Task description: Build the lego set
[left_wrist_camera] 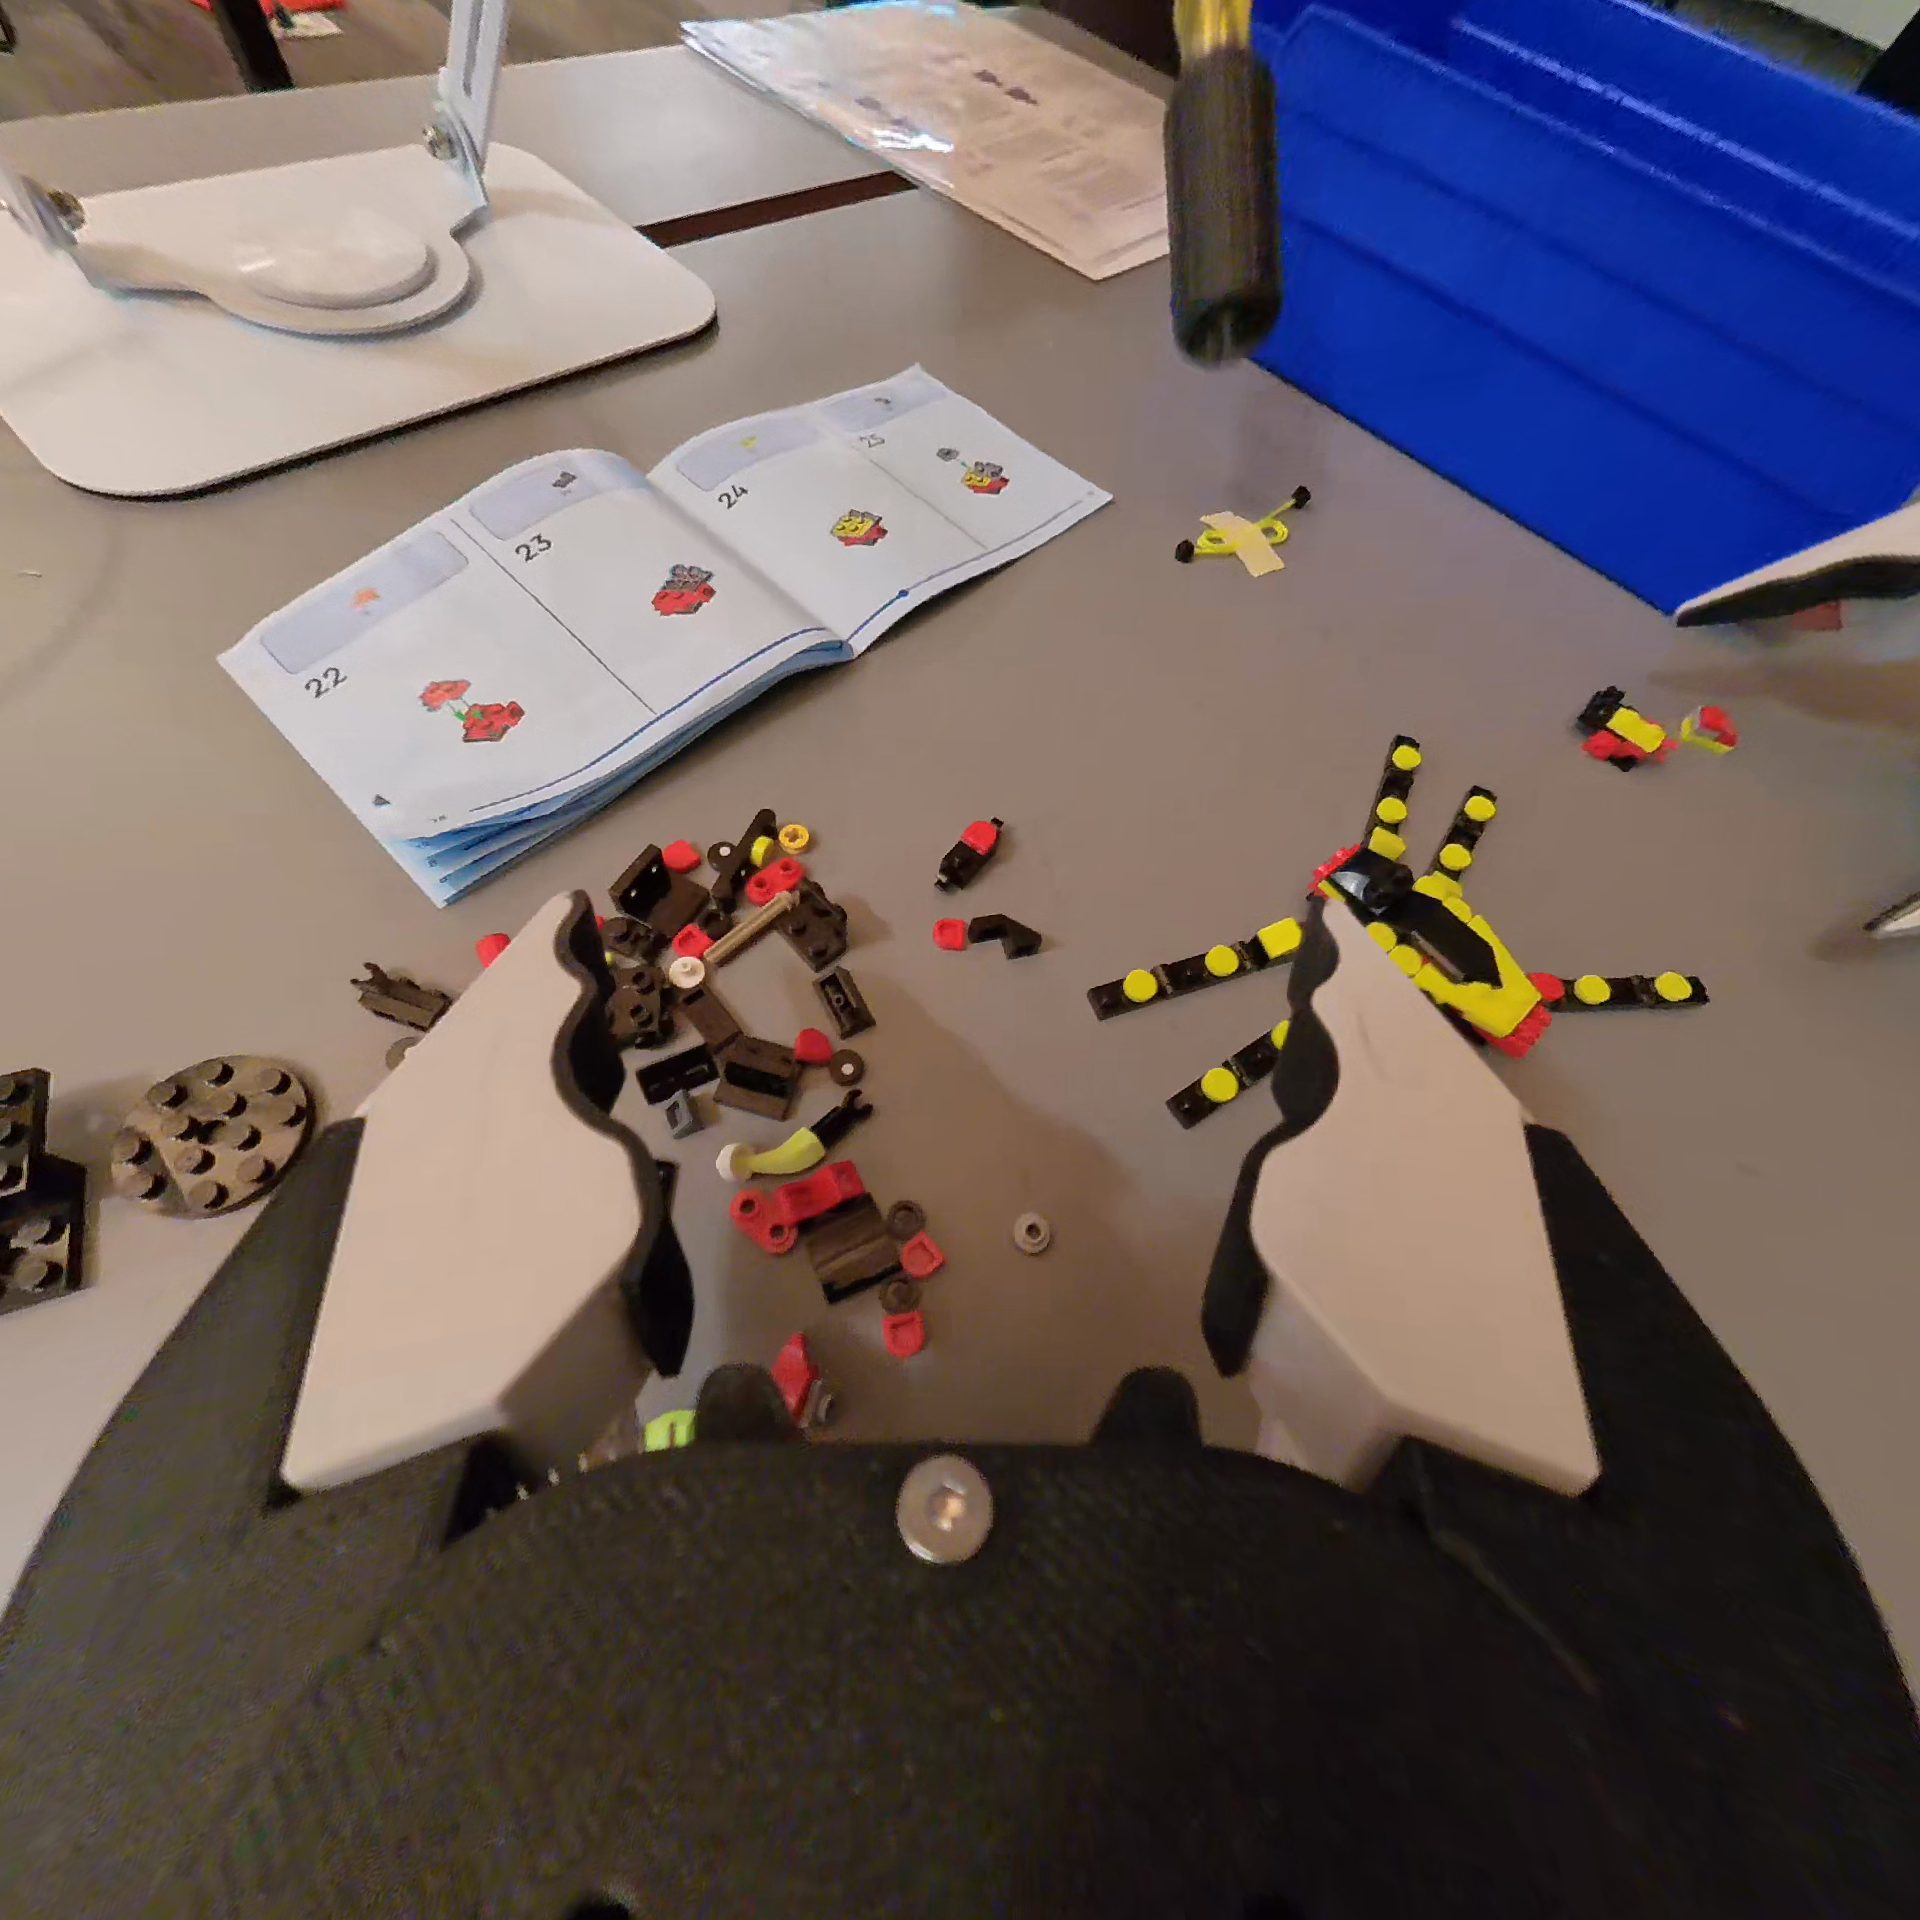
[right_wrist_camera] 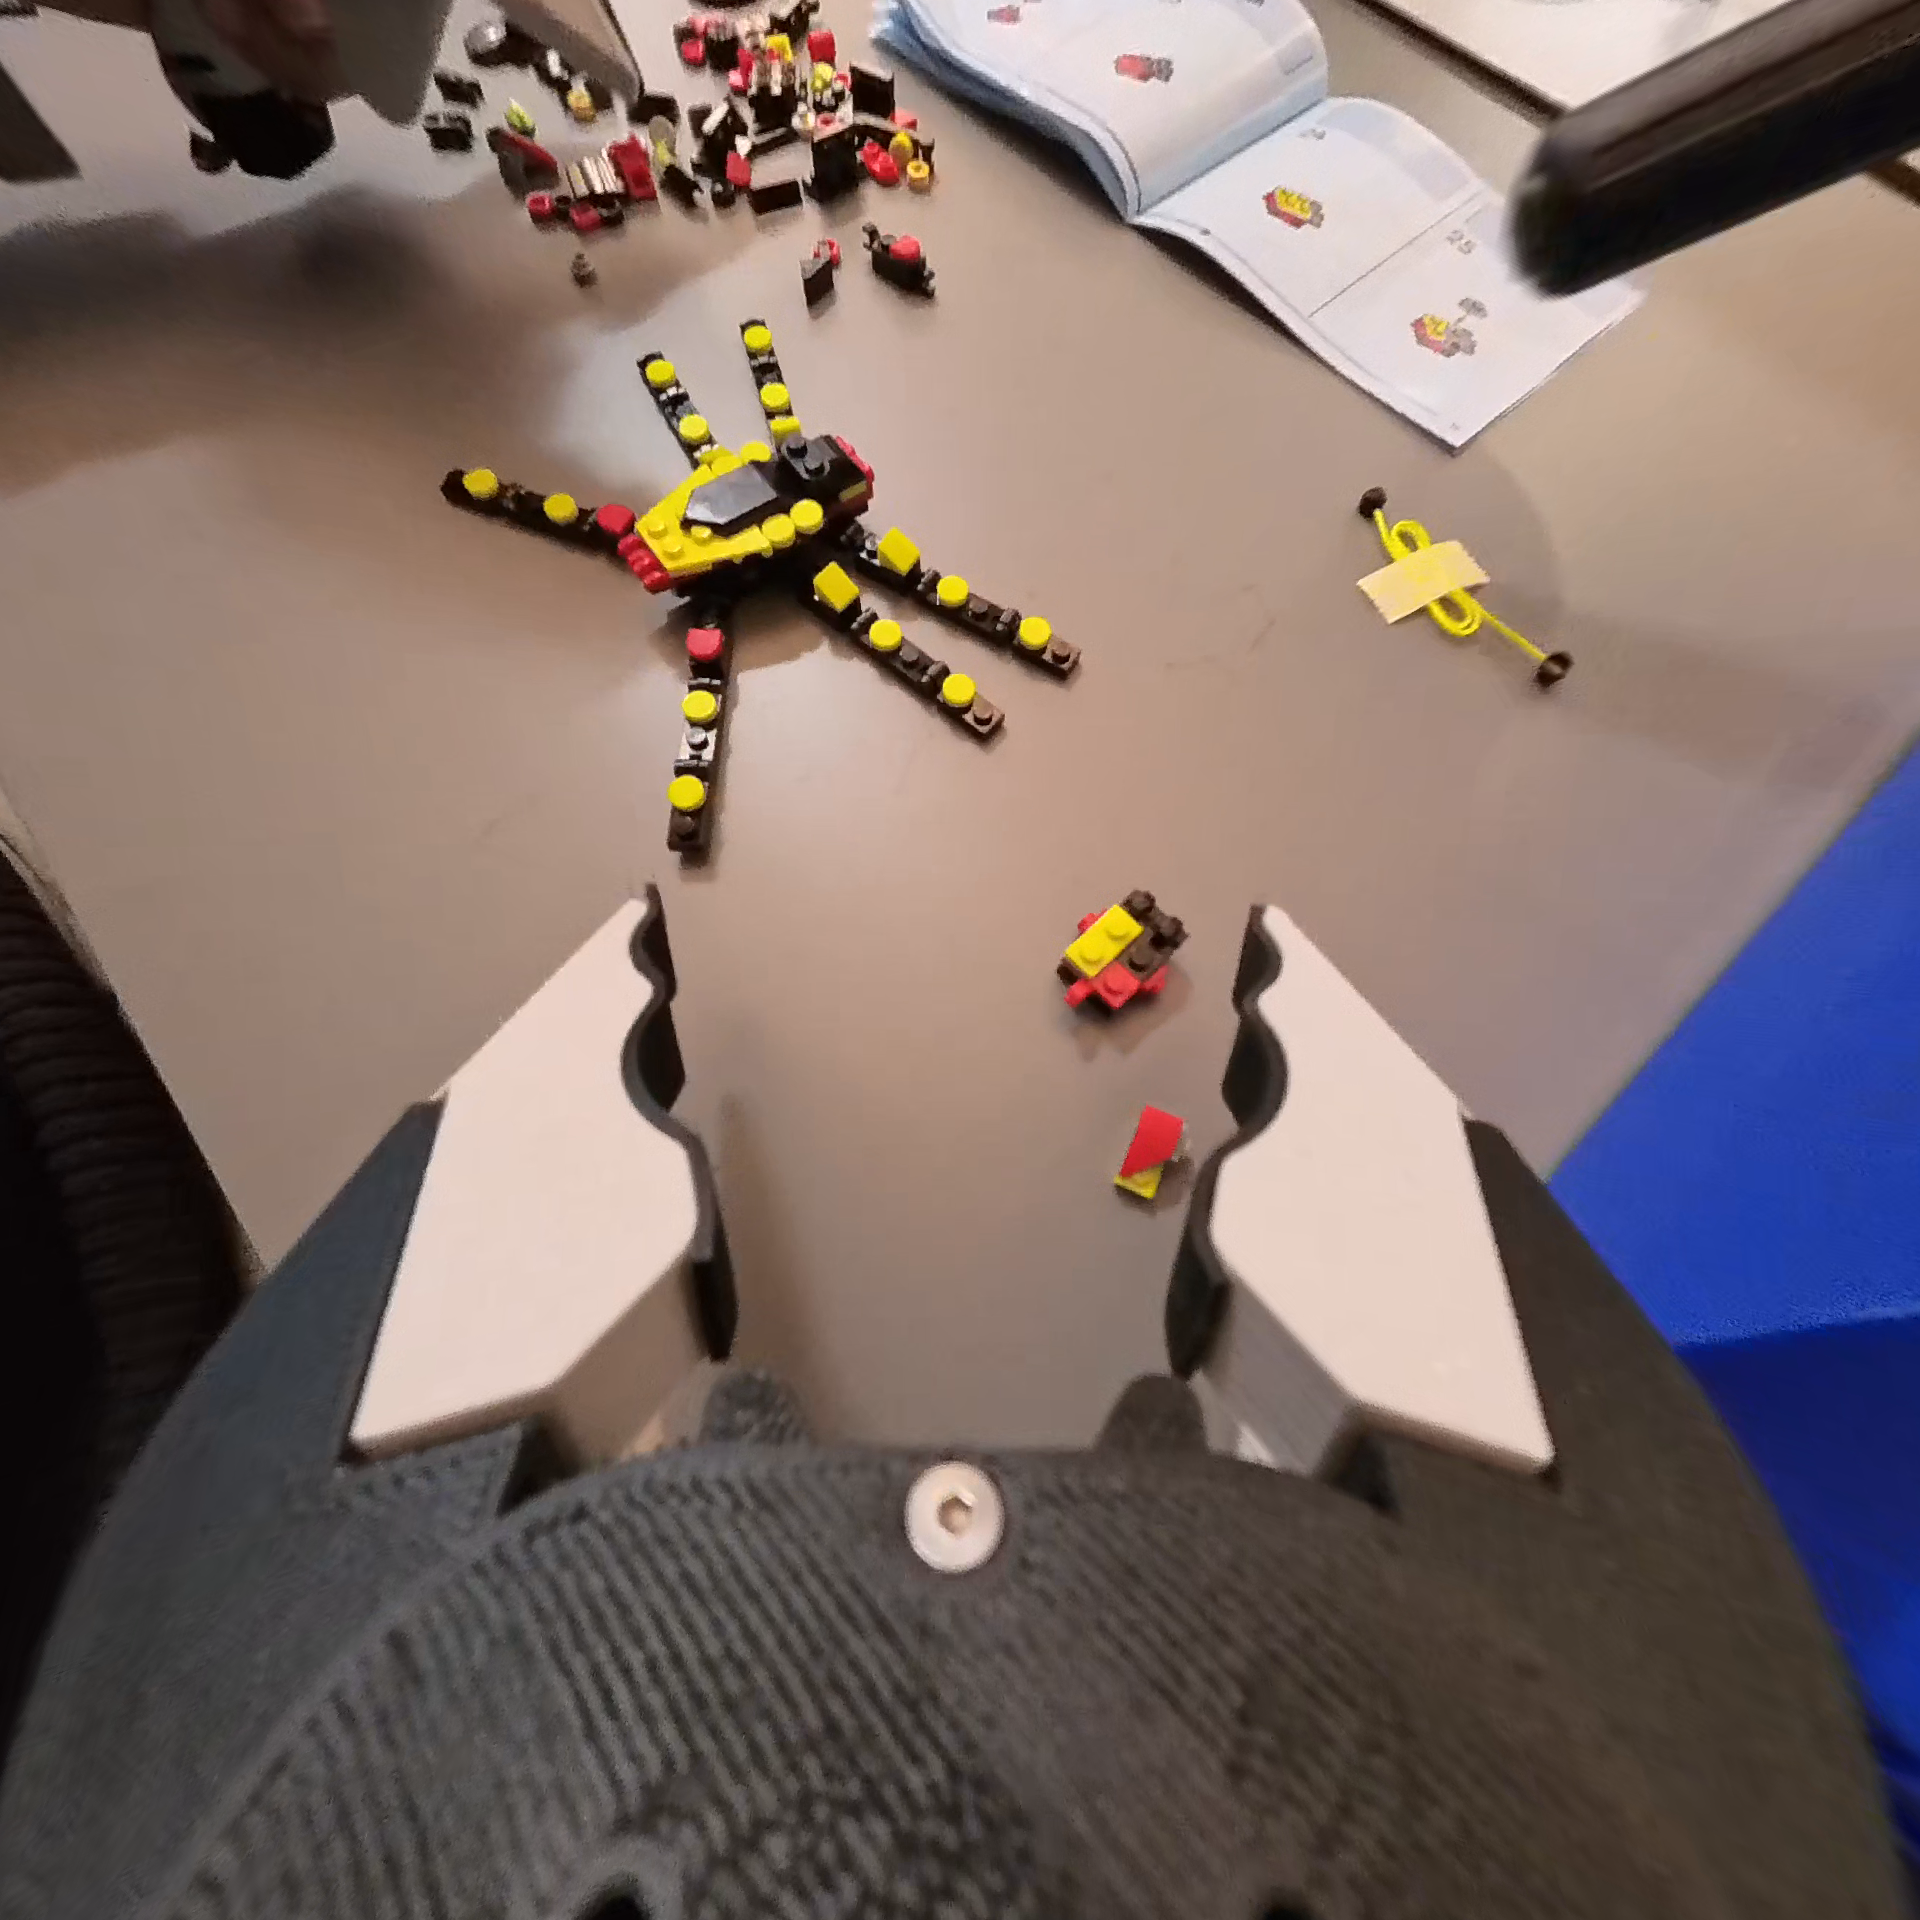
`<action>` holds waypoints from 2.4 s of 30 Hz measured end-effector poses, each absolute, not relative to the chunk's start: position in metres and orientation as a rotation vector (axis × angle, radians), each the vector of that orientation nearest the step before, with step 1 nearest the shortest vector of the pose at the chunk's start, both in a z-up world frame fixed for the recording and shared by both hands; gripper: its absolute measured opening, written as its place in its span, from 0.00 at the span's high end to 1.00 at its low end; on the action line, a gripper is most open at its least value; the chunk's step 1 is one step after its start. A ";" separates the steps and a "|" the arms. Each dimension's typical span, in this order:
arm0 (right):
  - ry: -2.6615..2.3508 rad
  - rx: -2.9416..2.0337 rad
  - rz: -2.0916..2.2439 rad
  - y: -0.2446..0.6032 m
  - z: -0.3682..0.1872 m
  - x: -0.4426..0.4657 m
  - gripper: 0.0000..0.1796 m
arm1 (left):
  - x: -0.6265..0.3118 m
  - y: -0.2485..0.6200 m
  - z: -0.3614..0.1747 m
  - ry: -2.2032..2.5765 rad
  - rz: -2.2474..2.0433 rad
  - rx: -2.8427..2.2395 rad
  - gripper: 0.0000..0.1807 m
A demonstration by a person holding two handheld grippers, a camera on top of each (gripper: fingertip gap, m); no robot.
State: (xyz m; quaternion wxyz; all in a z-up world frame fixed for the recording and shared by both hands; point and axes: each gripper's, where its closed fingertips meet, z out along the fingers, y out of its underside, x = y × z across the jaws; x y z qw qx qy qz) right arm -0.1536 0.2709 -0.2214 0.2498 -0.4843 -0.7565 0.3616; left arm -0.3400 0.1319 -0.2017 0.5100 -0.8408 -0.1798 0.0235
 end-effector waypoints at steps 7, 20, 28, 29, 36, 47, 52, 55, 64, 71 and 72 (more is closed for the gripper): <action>-2.101 -1.301 0.970 0.266 -0.228 -0.153 0.41 | -0.340 0.134 -0.204 -0.417 0.090 -2.033 0.31; -2.093 -1.339 0.846 0.278 -0.239 -0.157 0.49 | -0.337 0.137 -0.205 -0.410 0.068 -2.036 0.33; -2.067 -1.433 0.783 0.289 -0.248 -0.160 0.70 | -0.335 0.139 -0.206 -0.405 0.067 -2.041 0.35; -2.065 -1.438 0.785 0.289 -0.248 -0.160 0.73 | -0.335 0.139 -0.206 -0.405 0.068 -2.041 0.35; -2.063 -1.453 0.787 0.290 -0.249 -0.160 0.79 | -0.334 0.139 -0.206 -0.405 0.064 -2.040 0.36; -2.003 -1.413 0.875 0.283 -0.231 -0.167 0.62 | -0.330 0.141 -0.204 -0.392 0.047 -2.034 0.37; -1.975 -1.369 0.944 0.275 -0.219 -0.171 0.63 | -0.326 0.142 -0.204 -0.378 0.042 -2.039 0.38; -2.000 -1.324 0.989 0.264 -0.216 -0.170 0.63 | -0.326 0.143 -0.204 -0.378 0.038 -2.037 0.38; -2.080 -1.229 1.087 0.223 -0.213 -0.172 0.63 | -0.324 0.144 -0.204 -0.372 0.036 -2.038 0.39; -2.042 -1.333 1.165 0.215 -0.211 -0.180 0.65 | -0.323 0.145 -0.204 -0.367 0.037 -2.038 0.39; -2.037 -1.343 1.165 0.214 -0.211 -0.181 0.66 | -0.322 0.145 -0.204 -0.367 0.038 -2.038 0.39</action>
